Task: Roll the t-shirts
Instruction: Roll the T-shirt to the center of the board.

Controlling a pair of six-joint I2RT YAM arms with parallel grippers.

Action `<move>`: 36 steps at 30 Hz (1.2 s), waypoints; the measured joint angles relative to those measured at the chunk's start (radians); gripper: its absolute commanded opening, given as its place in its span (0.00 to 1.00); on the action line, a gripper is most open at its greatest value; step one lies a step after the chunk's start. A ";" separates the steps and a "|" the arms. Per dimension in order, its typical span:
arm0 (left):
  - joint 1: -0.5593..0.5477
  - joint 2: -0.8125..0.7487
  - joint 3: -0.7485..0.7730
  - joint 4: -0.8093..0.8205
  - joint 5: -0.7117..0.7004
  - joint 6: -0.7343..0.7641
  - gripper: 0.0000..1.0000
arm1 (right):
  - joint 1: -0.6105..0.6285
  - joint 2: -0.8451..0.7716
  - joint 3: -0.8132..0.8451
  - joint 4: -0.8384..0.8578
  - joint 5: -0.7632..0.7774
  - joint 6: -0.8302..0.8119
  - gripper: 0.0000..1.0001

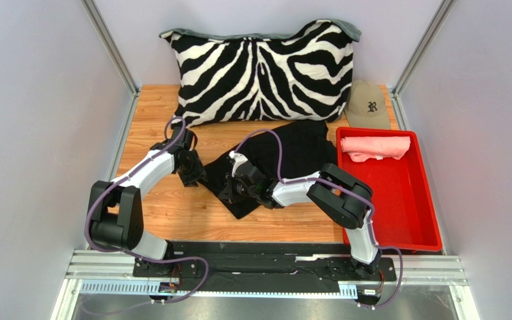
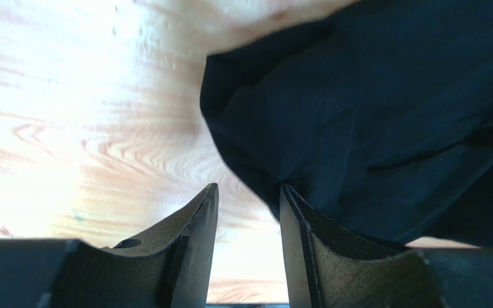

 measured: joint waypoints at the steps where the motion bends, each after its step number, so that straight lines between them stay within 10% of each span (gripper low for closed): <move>1: 0.003 0.000 0.000 0.009 0.000 0.000 0.49 | -0.001 0.000 -0.002 0.003 -0.006 0.006 0.07; 36: 0.035 0.037 -0.066 0.134 -0.023 -0.028 0.54 | -0.008 -0.044 -0.061 0.032 -0.043 0.060 0.01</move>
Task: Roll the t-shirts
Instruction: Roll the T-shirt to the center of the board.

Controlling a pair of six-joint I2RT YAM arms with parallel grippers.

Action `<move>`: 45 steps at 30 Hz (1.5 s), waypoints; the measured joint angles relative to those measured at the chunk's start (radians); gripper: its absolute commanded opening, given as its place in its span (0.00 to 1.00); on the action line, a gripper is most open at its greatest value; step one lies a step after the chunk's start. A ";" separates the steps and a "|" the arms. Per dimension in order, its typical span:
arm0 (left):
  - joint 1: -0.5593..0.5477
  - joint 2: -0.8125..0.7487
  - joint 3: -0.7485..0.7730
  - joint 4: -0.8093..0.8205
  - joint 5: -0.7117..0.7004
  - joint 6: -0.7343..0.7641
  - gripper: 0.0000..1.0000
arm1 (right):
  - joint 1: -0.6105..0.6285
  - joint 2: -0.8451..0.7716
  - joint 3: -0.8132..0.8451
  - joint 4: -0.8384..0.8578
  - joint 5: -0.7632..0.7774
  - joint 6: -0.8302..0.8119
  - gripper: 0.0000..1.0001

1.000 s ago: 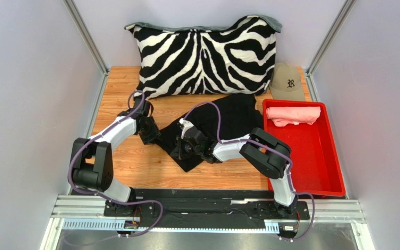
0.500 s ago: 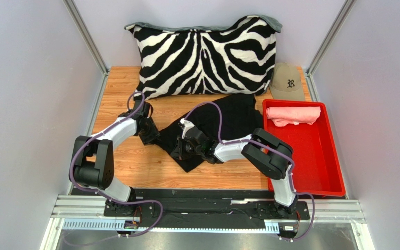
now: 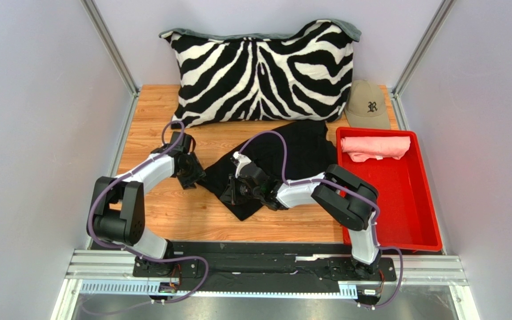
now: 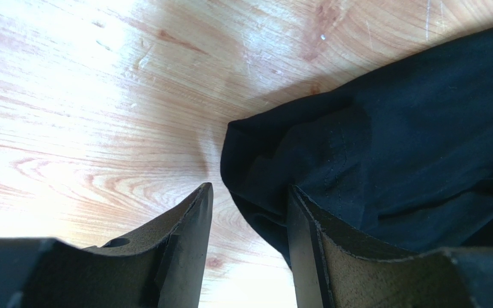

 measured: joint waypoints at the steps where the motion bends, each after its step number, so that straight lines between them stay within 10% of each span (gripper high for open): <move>1: 0.000 -0.004 -0.010 0.009 0.001 -0.006 0.54 | 0.000 0.000 0.000 0.001 -0.001 0.002 0.01; 14: 0.000 -0.005 -0.035 0.061 0.000 -0.041 0.15 | -0.002 -0.005 -0.019 0.023 -0.011 0.010 0.00; 19: -0.004 -0.002 0.009 0.018 0.003 -0.028 0.03 | 0.000 -0.006 -0.027 0.028 -0.011 0.001 0.18; 25: -0.016 0.013 0.051 -0.047 -0.008 -0.013 0.00 | 0.041 -0.013 -0.025 0.000 0.045 -0.068 0.44; 45: -0.016 0.066 0.104 -0.164 -0.026 0.030 0.00 | 0.196 0.031 0.228 -0.214 0.414 -0.446 0.54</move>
